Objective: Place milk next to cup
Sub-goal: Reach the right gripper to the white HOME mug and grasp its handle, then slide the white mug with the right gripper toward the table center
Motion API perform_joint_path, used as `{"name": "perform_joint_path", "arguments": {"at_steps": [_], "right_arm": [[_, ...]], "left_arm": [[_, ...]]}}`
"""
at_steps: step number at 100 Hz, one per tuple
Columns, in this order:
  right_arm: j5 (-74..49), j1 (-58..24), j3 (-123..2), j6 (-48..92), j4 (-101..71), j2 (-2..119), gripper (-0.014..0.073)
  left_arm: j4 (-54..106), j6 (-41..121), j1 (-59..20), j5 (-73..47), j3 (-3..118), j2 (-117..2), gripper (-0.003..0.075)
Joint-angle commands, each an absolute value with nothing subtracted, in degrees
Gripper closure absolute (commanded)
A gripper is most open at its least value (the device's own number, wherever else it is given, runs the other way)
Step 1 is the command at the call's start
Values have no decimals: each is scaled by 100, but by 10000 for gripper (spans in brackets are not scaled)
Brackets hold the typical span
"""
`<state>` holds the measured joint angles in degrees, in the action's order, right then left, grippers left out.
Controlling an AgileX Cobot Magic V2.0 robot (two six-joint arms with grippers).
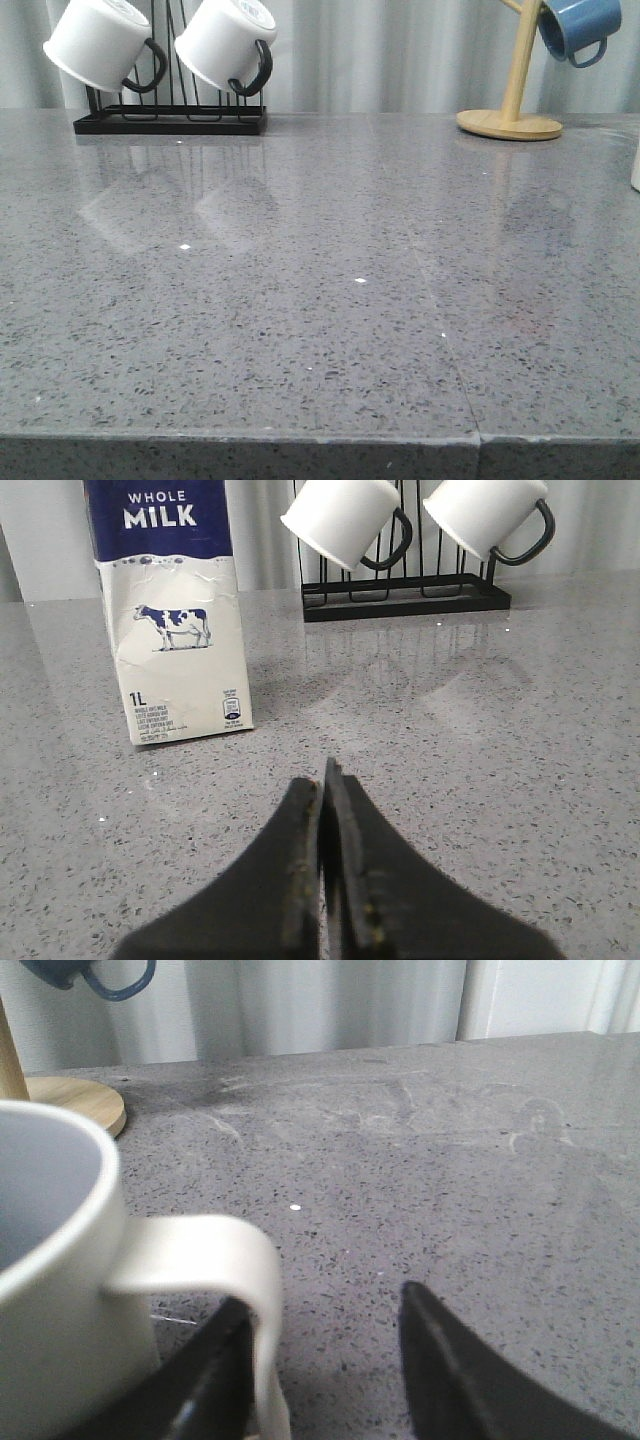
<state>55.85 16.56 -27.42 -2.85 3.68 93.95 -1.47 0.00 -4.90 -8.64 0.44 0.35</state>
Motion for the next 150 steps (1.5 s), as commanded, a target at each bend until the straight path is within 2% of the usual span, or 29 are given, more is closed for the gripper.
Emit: {"name": "perform_joint_path", "arguments": {"at_steps": [1, 10, 16, 28, 59, 82, 109, 150], "right_arm": [[5939, 1640, -2908, -246, 421, 9241, 363], [5821, 1640, -2914, -246, 421, 9241, 504], [5706, 1640, -2914, -246, 421, 9241, 568], [5611, 1640, -2914, -246, 421, 9241, 640], [5638, 1445, -2926, -291, 967, 8847, 641], [5568, 543, -3018, -291, 1007, 8547, 641], [4914, -768, -3617, -291, 1007, 8614, 641], [4976, -1652, -4370, -291, 1001, 9494, 641]], "left_arm": [[-146, -53, -506, -448, -310, 199, 741], [-146, -53, -506, -448, -310, 199, 741], [-146, -53, -506, -448, -310, 199, 741], [-146, -53, -506, -448, -310, 199, 741], [-146, -53, -506, -448, -310, 199, 741], [-146, -53, -506, -448, -310, 199, 741], [-146, -53, -506, -448, -310, 199, 741], [-146, -53, -506, -448, -310, 199, 741]]}}
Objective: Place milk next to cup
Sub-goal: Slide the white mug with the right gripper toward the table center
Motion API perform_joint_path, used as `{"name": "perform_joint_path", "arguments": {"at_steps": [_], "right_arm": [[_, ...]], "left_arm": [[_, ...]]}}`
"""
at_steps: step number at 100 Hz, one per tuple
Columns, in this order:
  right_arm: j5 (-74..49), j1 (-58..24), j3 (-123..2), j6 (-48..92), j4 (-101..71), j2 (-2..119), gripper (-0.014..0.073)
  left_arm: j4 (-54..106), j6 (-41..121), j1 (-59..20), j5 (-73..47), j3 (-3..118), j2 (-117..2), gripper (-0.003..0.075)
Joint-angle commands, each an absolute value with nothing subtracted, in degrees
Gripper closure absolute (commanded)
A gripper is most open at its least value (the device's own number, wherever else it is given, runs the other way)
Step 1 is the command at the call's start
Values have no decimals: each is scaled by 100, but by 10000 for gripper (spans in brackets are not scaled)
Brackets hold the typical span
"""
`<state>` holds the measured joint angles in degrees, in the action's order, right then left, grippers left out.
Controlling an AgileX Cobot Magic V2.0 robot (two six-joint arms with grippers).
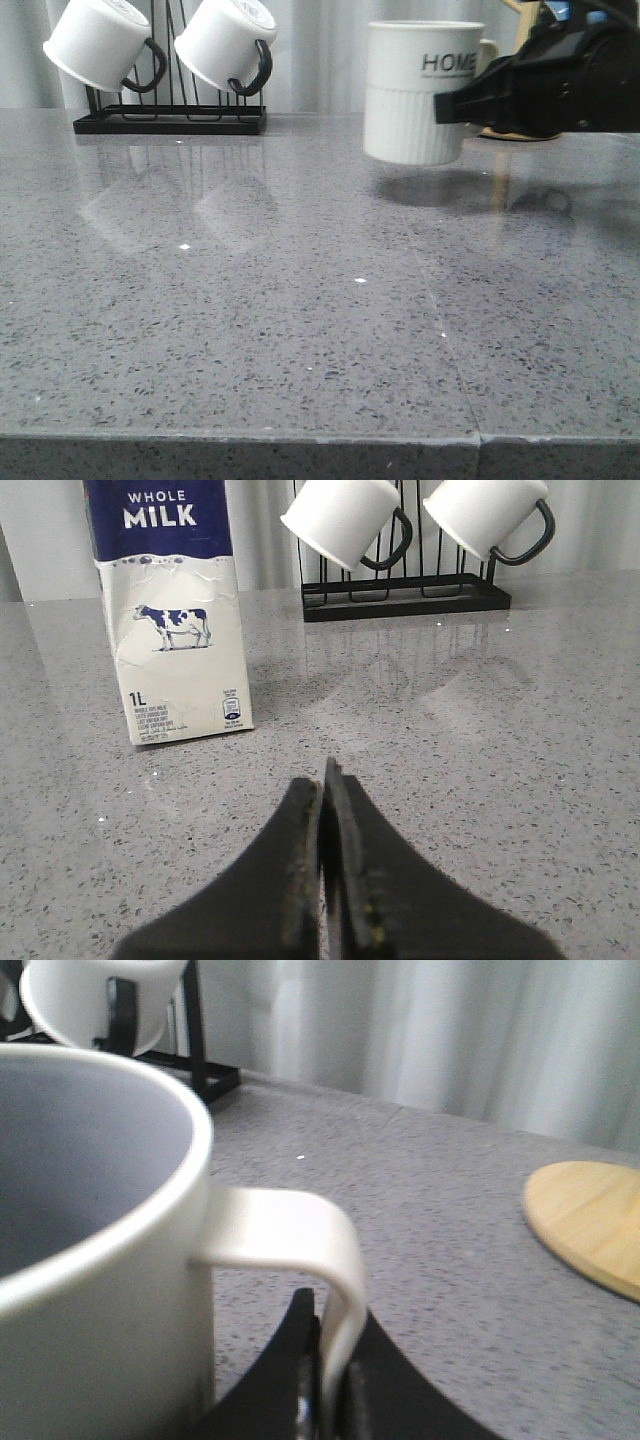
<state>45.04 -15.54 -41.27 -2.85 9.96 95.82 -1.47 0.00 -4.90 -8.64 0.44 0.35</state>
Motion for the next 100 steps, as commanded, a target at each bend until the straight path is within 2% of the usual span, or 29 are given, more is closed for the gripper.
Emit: {"name": "perform_joint_path", "arguments": {"at_steps": [1, 51, 62, 81, 86, 100], "right_arm": [[4976, -1662, -4375, -291, 1001, 9523, 641], [5084, -1757, -4425, -291, 997, 9865, 630], [5058, -1757, -4425, -291, 997, 9865, 547], [5106, -1757, -4425, -291, 928, 9865, 312], [5113, -1757, -4425, -291, 887, 9865, 286], [5194, -1757, -4419, -291, 864, 9865, 284]], "left_arm": [[-146, -53, -506, -448, -310, 199, 741], [-146, -53, -506, -448, -310, 199, 741], [-146, -53, -506, -448, -310, 199, 741], [-146, -53, -506, -448, -310, 199, 741], [-146, -53, -506, -448, -310, 199, 741], [-146, -53, -506, -448, -310, 199, 741]]}}
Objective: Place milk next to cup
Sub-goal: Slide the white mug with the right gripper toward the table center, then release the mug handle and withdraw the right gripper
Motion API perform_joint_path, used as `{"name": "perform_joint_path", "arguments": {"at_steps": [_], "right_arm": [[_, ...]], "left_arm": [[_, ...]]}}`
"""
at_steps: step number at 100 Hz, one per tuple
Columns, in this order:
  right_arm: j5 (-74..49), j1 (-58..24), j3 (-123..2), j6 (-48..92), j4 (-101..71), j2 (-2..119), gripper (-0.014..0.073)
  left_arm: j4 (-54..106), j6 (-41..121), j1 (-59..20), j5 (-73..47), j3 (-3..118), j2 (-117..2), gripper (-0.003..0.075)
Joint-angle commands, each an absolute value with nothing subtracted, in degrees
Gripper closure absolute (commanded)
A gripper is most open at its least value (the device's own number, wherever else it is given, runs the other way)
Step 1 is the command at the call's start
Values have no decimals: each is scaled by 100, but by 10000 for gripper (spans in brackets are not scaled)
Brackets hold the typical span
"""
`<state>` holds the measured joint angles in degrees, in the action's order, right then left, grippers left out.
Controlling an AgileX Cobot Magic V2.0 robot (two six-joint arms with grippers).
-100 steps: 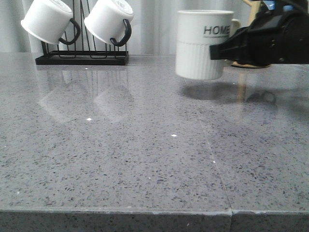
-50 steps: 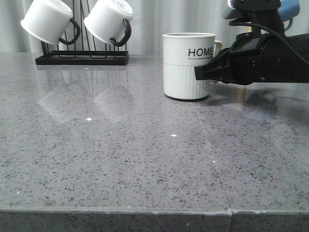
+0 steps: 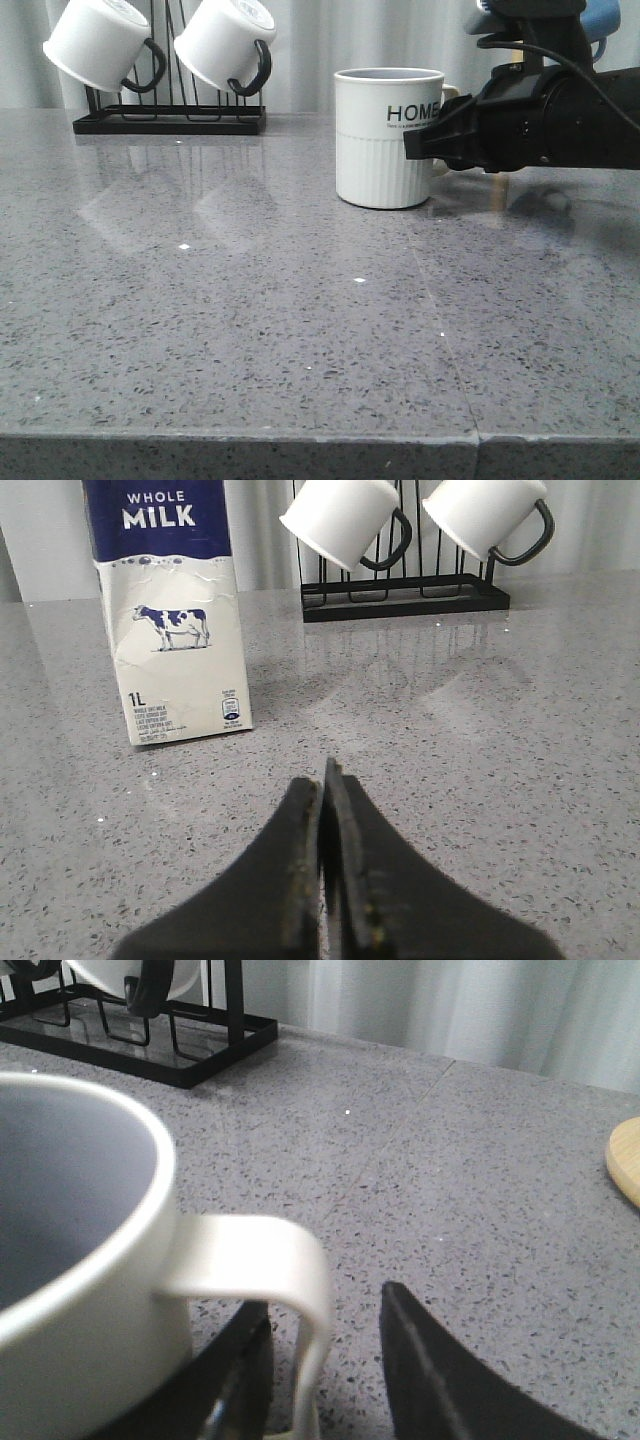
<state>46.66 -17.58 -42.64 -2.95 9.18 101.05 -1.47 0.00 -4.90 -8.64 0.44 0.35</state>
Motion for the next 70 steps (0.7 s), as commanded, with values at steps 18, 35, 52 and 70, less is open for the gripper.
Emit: {"name": "perform_joint_path", "arguments": {"at_steps": [18, 35, 52, 70], "right_arm": [[5186, -1757, -4413, -291, 864, 9841, 284], [5147, -1757, -4242, -291, 864, 9676, 284], [5125, -1757, -3793, -291, 864, 9186, 284], [4832, -1757, -3213, -291, 864, 8461, 334]], "left_arm": [[-146, -53, -506, -448, -310, 199, 741], [-146, -53, -506, -448, -310, 199, 741], [-146, -53, -506, -448, -310, 199, 741], [-146, -53, -506, -448, -310, 199, 741]]}}
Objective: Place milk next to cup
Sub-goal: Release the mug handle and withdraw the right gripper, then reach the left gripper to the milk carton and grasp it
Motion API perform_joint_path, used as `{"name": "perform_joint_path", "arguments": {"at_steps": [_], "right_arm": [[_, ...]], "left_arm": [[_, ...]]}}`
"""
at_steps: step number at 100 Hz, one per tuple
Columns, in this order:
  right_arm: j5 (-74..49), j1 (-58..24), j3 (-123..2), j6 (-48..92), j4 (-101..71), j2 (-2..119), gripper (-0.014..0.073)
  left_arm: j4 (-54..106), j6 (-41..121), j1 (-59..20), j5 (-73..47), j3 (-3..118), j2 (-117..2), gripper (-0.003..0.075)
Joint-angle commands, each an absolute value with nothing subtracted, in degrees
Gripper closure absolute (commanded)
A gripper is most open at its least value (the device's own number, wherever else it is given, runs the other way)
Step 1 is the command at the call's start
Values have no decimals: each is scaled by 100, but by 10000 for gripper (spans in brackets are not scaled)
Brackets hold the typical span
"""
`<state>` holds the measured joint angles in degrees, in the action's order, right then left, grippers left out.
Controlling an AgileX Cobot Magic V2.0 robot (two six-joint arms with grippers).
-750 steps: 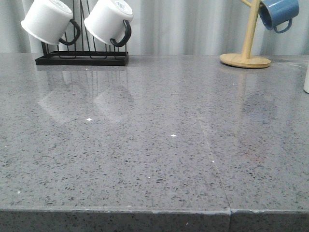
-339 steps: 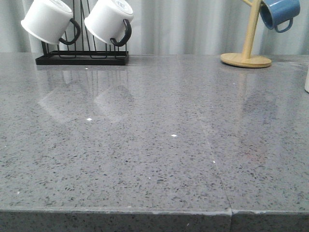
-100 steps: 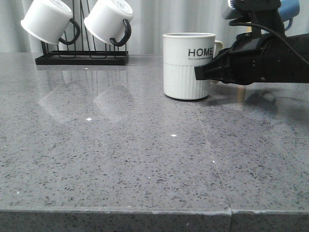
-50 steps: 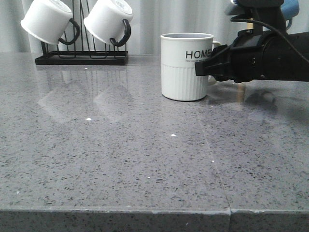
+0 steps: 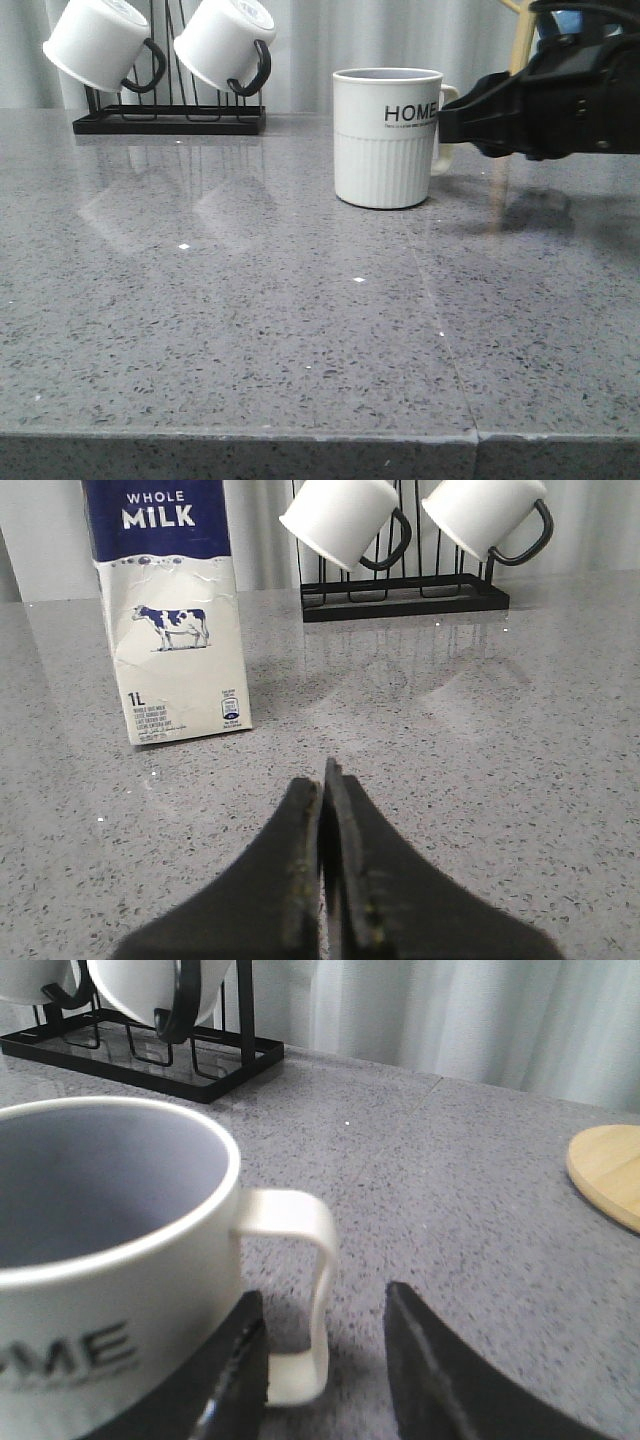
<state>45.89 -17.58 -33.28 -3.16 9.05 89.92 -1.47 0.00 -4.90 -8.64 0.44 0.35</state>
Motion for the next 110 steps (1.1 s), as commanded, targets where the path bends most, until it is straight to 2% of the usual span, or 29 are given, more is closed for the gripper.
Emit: {"name": "perform_joint_path", "arguments": {"at_steps": [1, 10, 28, 43, 69, 83, 110], "right_arm": [[4802, -1757, -3176, -291, 864, 8386, 345], [4202, -1757, -2993, -291, 864, 7839, 421], [2200, -1757, -2974, -412, 859, 6573, 579], [999, -1757, -2974, -1041, 830, 5519, 648], [-679, -1757, -2974, -1262, 824, 3850, 651], [-1479, -1757, -2974, -1262, 824, 3012, 651], [-2270, -1757, -2974, -1262, 824, 1920, 651]], "left_arm": [[-146, -53, -506, -448, -310, 199, 741], [-146, -53, -506, -448, -310, 199, 741], [-146, -53, -506, -448, -310, 199, 741], [-146, -53, -506, -448, -310, 199, 741], [-173, -53, -506, -448, -310, 199, 741], [-772, 0, -506, -448, -310, 199, 741], [-811, 0, -506, -448, -310, 199, 741]]}}
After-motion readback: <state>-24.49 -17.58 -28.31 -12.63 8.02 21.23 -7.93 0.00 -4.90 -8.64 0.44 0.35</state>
